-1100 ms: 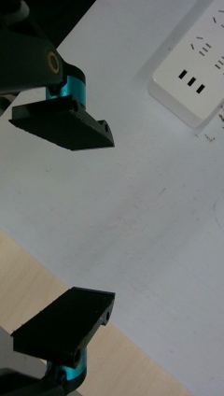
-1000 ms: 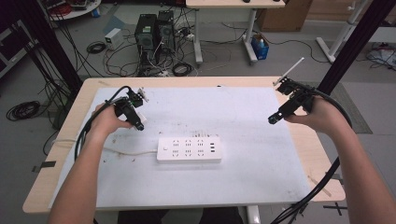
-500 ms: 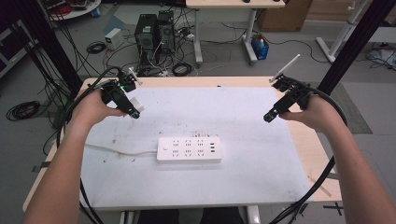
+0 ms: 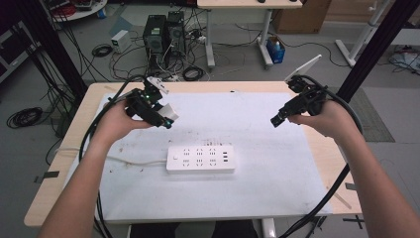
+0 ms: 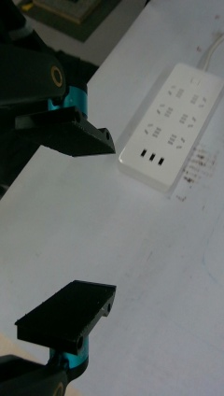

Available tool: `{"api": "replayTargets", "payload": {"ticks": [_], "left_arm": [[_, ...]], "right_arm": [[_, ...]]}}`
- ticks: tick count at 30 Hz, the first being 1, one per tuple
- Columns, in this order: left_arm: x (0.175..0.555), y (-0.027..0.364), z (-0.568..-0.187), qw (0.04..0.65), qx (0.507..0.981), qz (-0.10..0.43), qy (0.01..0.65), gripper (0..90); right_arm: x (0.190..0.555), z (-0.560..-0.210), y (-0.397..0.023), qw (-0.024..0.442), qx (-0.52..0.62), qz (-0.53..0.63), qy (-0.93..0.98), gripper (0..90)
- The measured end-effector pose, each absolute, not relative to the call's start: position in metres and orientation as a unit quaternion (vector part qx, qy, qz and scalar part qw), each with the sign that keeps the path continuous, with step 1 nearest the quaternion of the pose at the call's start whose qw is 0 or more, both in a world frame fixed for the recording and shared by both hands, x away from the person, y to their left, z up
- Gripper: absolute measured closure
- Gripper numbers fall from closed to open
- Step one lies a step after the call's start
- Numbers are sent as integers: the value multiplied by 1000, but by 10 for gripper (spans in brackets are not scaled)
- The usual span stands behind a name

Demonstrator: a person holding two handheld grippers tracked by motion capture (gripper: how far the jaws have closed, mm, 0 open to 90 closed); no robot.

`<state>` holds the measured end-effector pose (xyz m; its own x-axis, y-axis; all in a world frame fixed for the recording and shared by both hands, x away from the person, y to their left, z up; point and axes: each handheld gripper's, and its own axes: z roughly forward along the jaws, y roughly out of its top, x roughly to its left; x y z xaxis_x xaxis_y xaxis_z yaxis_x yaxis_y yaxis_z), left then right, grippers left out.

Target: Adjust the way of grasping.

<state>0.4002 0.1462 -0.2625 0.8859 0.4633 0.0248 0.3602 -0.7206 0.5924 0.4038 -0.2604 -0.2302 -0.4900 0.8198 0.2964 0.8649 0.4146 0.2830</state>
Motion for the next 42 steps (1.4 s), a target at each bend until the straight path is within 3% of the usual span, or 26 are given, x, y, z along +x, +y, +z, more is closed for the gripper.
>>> {"api": "replayTargets", "payload": {"ticks": [11, 23, 34, 36, 39, 42], "left_arm": [[396, 98, -273, 381, 909, 78, 149, 425], [390, 63, -278, 424, 897, 67, 108, 425], [383, 39, -277, 438, 896, 50, 55, 426], [383, 36, -276, 438, 896, 53, 48, 425], [381, 33, -277, 435, 898, 61, 39, 425], [379, 31, -277, 422, 901, 83, 45, 419]], "right_arm": [[404, -230, -239, 140, -514, -296, -793, 286], [412, -245, -202, 227, -501, -342, -762, 335], [412, -257, -180, 278, -507, -336, -743, 353], [411, -261, -176, 281, -511, -325, -744, 393], [410, -266, -175, 288, -511, -325, -742, 543], [411, -269, -178, 290, -521, -324, -735, 622]]}}
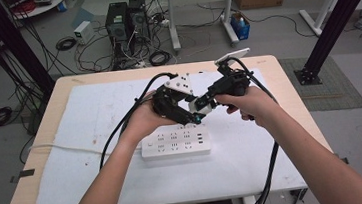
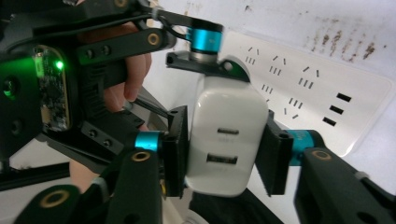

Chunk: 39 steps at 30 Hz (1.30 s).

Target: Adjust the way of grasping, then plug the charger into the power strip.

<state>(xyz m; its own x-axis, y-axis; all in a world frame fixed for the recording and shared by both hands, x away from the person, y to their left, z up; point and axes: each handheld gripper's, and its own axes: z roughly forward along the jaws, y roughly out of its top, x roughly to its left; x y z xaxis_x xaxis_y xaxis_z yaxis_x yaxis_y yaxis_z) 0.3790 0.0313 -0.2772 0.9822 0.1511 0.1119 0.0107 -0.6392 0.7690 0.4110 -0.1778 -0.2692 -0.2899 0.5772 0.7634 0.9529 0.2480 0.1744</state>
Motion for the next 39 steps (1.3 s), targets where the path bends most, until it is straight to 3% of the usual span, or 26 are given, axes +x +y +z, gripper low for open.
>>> {"api": "replayTargets", "payload": {"ticks": [1, 2, 6, 7, 8, 15, 17, 20, 26, 39], "left_arm": [[379, 30, -277, 412, 905, 92, 54, 403], [379, 30, -276, 398, 909, 104, 64, 267], [380, 44, -275, 364, 921, 103, 93, 239], [380, 49, -275, 349, 925, 106, 106, 230], [381, 55, -275, 327, 931, 115, 113, 230], [385, 105, -277, 161, 956, 124, 211, 229], [386, 121, -279, 124, 955, 121, 241, 229], [386, 142, -281, 86, 950, 108, 279, 229], [385, 174, -277, 76, 940, 102, 315, 229], [375, 192, -275, 91, 941, 102, 310, 228]], "right_arm": [[411, -270, -179, 287, -519, -327, -736, 623], [412, -268, -183, 273, -521, -331, -738, 624], [412, -259, -192, 248, -508, -330, -756, 623], [409, -245, -194, 173, -480, -307, -803, 623], [409, -245, -194, 173, -480, -307, -803, 623], [399, -210, -193, 15, -387, -201, -900, 623], [398, -204, -192, -11, -371, -173, -912, 623], [399, -199, -193, -18, -357, -171, -918, 623], [399, -202, -194, -31, -341, -133, -930, 623], [402, -226, -149, -24, -230, -110, -967, 622]]}}
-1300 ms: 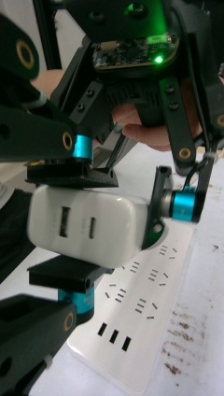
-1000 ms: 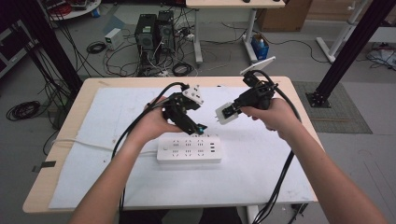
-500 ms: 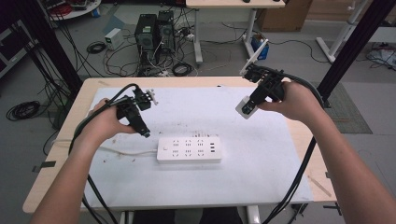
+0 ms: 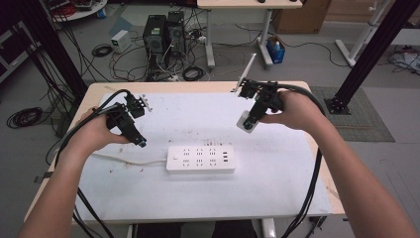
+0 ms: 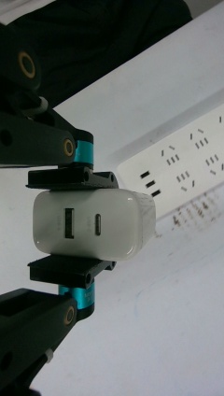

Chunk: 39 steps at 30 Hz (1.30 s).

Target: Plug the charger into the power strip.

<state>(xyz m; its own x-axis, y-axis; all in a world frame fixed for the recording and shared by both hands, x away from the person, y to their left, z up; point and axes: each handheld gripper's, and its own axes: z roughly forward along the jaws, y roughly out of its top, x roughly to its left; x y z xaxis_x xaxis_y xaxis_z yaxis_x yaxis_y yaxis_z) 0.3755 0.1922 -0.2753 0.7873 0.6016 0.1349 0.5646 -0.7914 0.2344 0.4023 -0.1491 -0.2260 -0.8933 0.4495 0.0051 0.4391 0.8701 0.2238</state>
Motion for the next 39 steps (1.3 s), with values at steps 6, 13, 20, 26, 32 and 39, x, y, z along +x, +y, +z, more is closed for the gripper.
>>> {"api": "replayTargets", "payload": {"ticks": [6, 13, 20, 26, 32, 39], "left_arm": [[370, 198, -268, 96, 943, 104, 302, 228], [364, 203, -260, 105, 941, 110, 303, 228], [360, 206, -260, 105, 941, 116, 301, 228], [358, 207, -262, 106, 941, 113, 301, 228], [358, 207, -268, 106, 941, 106, 303, 228], [358, 202, -273, 108, 943, 99, 298, 228]], "right_arm": [[407, -255, -112, 13, 165, 94, 982, 623], [412, -301, -71, 1, 89, 60, 994, 623], [415, -333, -50, 8, 45, 33, 998, 623], [417, -343, -45, 3, 26, 20, 999, 624], [416, -347, -44, 6, -9, 13, 1000, 627], [411, -356, -39, 18, -29, -9, 999, 632]]}}
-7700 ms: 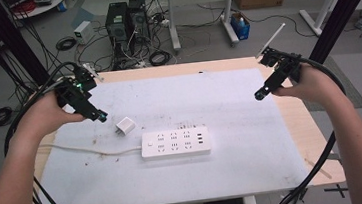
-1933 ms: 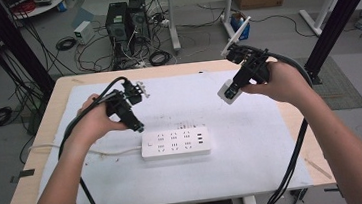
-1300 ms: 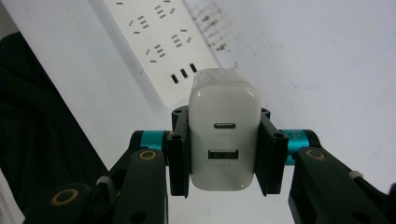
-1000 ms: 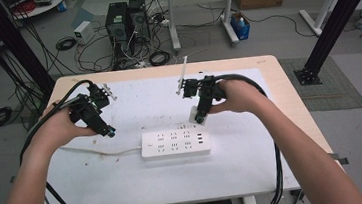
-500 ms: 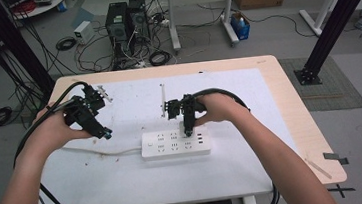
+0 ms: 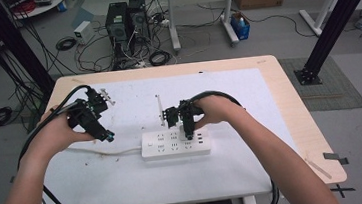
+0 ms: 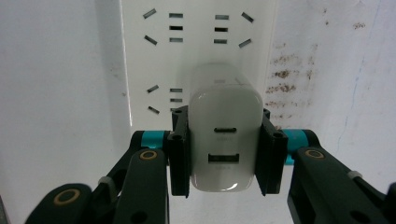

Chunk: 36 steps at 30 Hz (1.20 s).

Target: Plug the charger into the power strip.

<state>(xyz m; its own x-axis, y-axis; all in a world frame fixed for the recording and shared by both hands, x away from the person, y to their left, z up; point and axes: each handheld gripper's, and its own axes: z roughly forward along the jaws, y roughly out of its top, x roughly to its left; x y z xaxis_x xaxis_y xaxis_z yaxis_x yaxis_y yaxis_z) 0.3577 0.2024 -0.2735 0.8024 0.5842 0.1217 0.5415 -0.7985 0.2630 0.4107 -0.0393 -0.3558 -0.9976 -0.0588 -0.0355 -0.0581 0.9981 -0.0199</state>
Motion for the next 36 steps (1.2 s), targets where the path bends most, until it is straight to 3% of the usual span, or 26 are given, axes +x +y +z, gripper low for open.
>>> {"api": "replayTargets", "payload": {"ticks": [19, 22, 23, 26, 28, 31, 32, 36], "left_arm": [[362, 200, -283, 110, 943, 90, 300, 228], [361, 204, -280, 113, 943, 95, 297, 228], [362, 206, -280, 113, 943, 97, 299, 227], [364, 208, -278, 111, 941, 102, 303, 195], [365, 209, -275, 108, 941, 104, 303, 195], [368, 211, -269, 106, 940, 107, 305, 182], [369, 211, -268, 106, 940, 109, 307, 180], [375, 211, -258, 101, 939, 113, 308, 180]], "right_arm": [[417, -367, -42, 0, -24, 15, 1000, 621], [423, -360, -47, -28, -9, 62, 998, 483], [425, -343, -58, -25, 34, 105, 994, 305], [432, -324, -76, -14, 102, 119, 988, 288], [437, -308, -99, 10, 167, 121, 978, 223], [441, -285, -139, 24, 277, 117, 953, 223], [441, -272, -166, 56, 349, 111, 929, 222], [439, -259, -203, 67, 424, 98, 898, 199]]}}
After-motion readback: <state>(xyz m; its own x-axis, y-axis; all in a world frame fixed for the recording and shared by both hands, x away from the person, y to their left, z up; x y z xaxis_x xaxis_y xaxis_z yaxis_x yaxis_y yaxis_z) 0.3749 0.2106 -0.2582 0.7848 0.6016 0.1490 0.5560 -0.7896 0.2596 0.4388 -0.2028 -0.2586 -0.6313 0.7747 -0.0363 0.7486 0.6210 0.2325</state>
